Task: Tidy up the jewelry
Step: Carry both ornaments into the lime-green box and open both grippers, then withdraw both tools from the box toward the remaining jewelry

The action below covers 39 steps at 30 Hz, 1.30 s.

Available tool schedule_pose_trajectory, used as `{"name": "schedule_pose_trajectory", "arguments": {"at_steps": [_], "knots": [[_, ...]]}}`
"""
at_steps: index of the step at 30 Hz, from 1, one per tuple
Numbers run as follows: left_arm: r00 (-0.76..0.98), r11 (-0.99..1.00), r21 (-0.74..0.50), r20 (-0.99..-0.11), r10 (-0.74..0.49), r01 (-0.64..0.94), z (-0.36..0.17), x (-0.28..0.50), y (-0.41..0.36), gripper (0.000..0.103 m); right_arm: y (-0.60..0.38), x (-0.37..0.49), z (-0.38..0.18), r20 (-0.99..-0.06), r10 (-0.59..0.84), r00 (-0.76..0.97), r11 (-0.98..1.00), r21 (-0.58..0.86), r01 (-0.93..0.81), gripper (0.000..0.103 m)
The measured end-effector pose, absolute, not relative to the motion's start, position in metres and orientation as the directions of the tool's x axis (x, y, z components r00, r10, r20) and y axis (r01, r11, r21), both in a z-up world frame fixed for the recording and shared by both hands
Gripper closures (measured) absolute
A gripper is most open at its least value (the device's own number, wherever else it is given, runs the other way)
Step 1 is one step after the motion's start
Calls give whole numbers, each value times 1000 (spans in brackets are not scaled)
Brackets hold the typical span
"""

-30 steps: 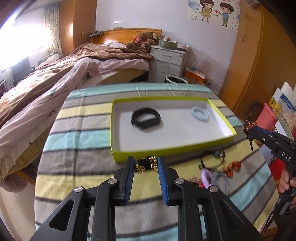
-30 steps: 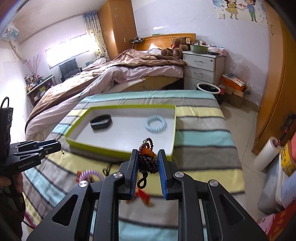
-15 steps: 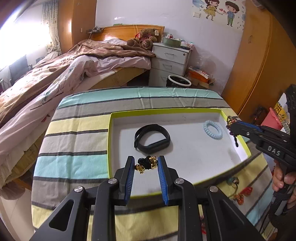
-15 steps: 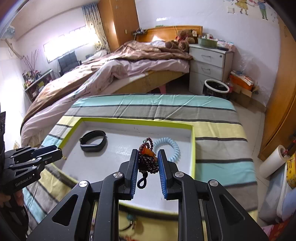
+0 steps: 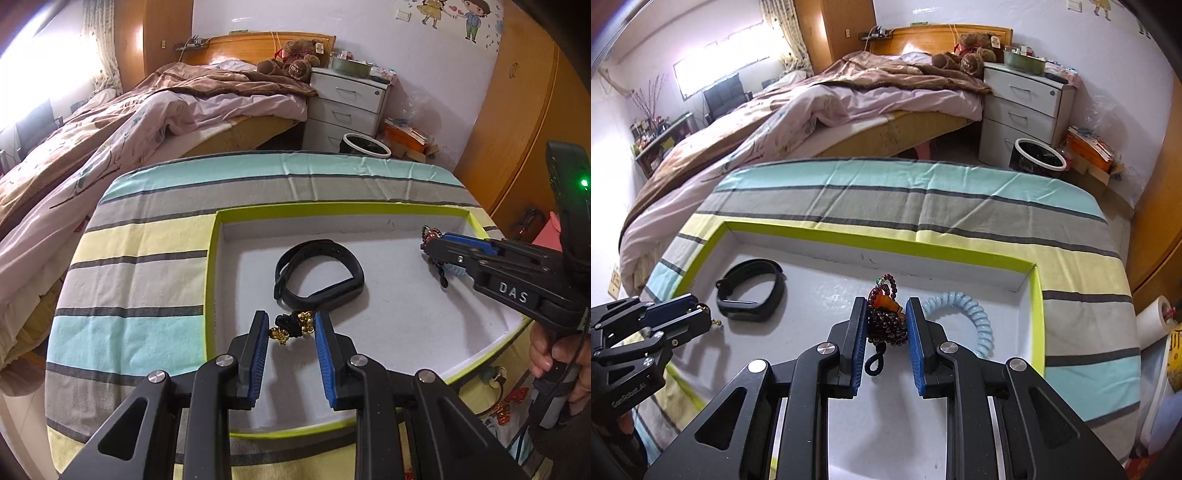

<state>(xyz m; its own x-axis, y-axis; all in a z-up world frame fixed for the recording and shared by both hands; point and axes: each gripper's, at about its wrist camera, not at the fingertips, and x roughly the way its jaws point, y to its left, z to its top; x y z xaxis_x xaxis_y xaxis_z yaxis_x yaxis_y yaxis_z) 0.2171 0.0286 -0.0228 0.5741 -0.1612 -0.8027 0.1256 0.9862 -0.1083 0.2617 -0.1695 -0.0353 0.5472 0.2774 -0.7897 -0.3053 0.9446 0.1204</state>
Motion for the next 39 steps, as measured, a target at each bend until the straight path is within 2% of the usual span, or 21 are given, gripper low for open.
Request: {"name": "schedule_pose_trajectory", "arguments": {"at_steps": [21, 24, 26, 27, 28, 32, 39], "knots": [[558, 986, -129, -813, -166, 106, -32, 224, 32, 75, -167, 270, -38, -789, 280, 547, 945, 129, -299, 80], [564, 986, -129, -808, -169, 109, -30, 223, 32, 68, -167, 268, -37, -787, 284, 548, 944, 130, -303, 78], [568, 982, -142, -802, -186, 121, -28, 220, 31, 62, -168, 267, -37, -783, 292, 549, 943, 140, -302, 69], [569, 982, -146, -800, -191, 124, -27, 219, 30, 61, -169, 267, -36, -781, 297, 549, 942, 146, -302, 62], [569, 981, -149, -799, -194, 125, -26, 218, 29, 60, -169, 266, -35, -778, 302, 551, 941, 151, -303, 60], [579, 979, -165, -789, -204, 120, -21, 213, 30, 53, -171, 261, -28, -764, 306, 568, 941, 155, -300, 60], [598, 978, -171, -775, -207, 117, -9, 191, 31, 53, -183, 237, -9, -727, 331, 602, 937, 177, -302, 60]]}}
